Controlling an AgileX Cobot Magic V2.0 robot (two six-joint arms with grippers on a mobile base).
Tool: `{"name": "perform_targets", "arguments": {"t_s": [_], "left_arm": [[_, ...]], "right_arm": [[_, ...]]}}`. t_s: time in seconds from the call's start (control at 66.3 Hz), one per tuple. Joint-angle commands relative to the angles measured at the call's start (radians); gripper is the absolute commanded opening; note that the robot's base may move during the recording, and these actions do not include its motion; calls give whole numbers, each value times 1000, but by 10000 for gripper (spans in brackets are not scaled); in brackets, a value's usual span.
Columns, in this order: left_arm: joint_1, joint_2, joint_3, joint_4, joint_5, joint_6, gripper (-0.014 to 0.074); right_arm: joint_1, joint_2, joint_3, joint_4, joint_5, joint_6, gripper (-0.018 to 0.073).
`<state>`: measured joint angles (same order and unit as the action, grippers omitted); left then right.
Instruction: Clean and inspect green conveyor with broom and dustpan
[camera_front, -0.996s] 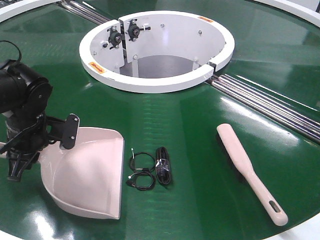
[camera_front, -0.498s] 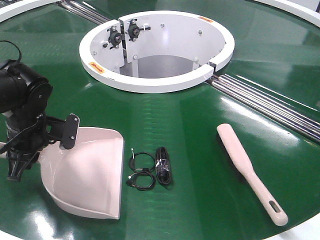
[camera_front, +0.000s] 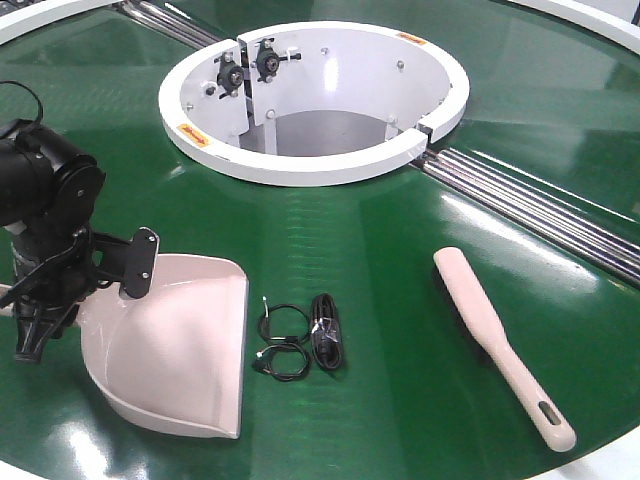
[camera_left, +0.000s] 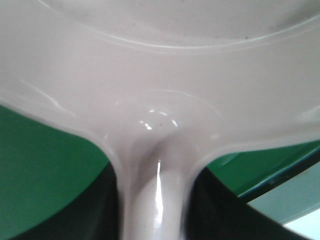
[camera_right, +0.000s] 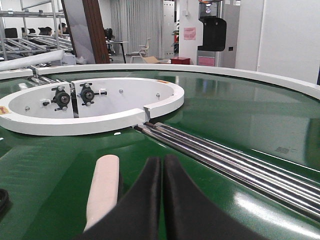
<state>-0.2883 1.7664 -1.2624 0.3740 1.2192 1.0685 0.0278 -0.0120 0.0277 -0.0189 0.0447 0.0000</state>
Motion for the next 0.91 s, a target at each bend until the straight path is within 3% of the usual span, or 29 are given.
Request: {"name": "perform_targets", "arguments": {"t_s": [0.0,0.287,0.437,0.498,0.694,0.89], "left_arm": [[-5,-41,-25,29,28,-20,-8],[-5,-40,-25,29,28,-20,-7],[-5,-40,-25,29,28,-20,-7],[-5,-40,-25,29,28,-20,-7],[-5,-40,-25,29,28,-20,-7],[-5,-40,-25,29,28,-20,-7]], "right_arm": [[-4,-10,4,-4,-70,0,-8],[-4,-10,4,-4,-70,0,-8],[-4,-10,-3,1,-243,12,-8],[-4,-6,-32,12,-238,37,-8],[-4,141,-231,30,-45,80,-8],[-4,433,-460,39,292,79,-8]]}}
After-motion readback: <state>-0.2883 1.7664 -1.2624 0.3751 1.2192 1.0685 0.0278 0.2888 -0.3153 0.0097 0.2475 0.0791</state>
